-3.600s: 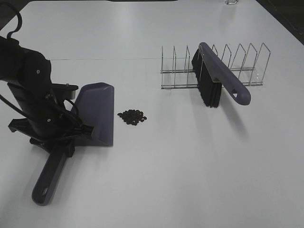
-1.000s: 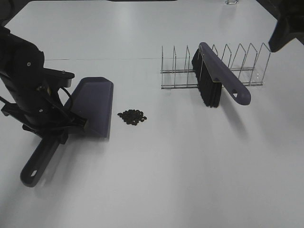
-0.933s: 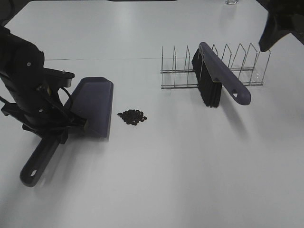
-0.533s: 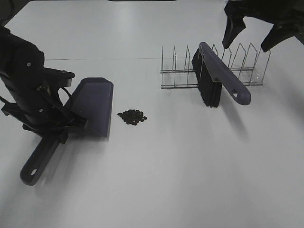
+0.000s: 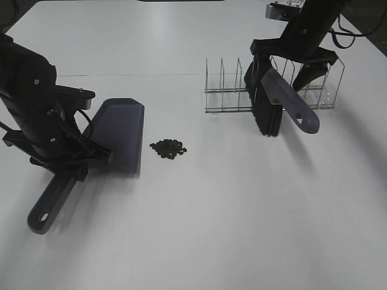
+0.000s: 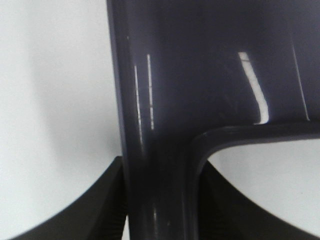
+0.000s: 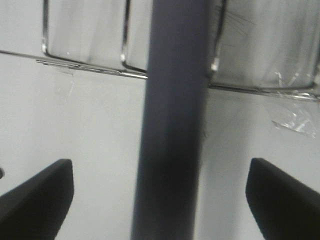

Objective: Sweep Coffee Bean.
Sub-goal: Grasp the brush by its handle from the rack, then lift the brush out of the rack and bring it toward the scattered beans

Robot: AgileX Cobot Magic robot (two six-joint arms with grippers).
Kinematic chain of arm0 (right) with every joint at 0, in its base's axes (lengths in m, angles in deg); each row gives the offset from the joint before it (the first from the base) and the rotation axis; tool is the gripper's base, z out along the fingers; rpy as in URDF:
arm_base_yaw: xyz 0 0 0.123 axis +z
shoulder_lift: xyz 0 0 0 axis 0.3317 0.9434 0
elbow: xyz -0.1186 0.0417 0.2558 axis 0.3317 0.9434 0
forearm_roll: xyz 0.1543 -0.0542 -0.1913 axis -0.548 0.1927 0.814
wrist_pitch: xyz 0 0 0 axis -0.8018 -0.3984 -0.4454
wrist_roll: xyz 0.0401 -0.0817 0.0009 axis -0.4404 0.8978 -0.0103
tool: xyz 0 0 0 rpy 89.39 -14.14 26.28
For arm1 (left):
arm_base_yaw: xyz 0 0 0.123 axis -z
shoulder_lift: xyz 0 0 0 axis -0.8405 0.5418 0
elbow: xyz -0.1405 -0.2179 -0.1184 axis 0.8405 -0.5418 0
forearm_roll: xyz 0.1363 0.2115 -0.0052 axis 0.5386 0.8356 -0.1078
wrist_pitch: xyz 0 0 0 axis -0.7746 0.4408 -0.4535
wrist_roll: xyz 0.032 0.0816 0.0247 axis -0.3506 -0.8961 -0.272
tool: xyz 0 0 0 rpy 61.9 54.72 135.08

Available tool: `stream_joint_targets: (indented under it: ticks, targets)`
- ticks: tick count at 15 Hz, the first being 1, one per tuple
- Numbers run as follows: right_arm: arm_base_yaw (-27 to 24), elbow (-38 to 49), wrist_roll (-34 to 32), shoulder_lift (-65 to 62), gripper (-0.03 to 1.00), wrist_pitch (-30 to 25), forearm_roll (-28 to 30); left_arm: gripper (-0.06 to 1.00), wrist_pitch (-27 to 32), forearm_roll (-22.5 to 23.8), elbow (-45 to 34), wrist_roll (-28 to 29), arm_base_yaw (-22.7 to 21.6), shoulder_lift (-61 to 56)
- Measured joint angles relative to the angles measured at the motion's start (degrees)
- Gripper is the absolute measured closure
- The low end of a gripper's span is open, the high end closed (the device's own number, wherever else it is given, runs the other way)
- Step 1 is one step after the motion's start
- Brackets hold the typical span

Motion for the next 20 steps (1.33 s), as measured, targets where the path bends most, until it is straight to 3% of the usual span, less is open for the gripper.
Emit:
stream_joint_targets:
  ticks: [4,12,13,17,20]
  targets:
    - [1.6,-5.9,-1.0,6.0,0.16,0.1,-0.3,0.59,1.6,0.3,0.0,0.0,0.0,0.0]
    - [1.6,-6.5,-1.0,7.6,0.23,0.0,1.8,0.59,1.4,0.6,0.0,0.0,0.0,0.0]
    - [1.6,-6.5,-1.0,7.6,0.28,0.0,2.3,0.59,1.4,0.6,0.0,0.0,0.0,0.0]
    - [1.6,-6.5,-1.1,7.6,0.65,-0.1,3.2,0.59,1.4,0.6,0.0,0.0,0.0,0.0]
    - [1.3,-6.5,-1.4,7.6,0.68,-0.1,3.9,0.59,1.4,0.6,0.0,0.0,0.0,0.0]
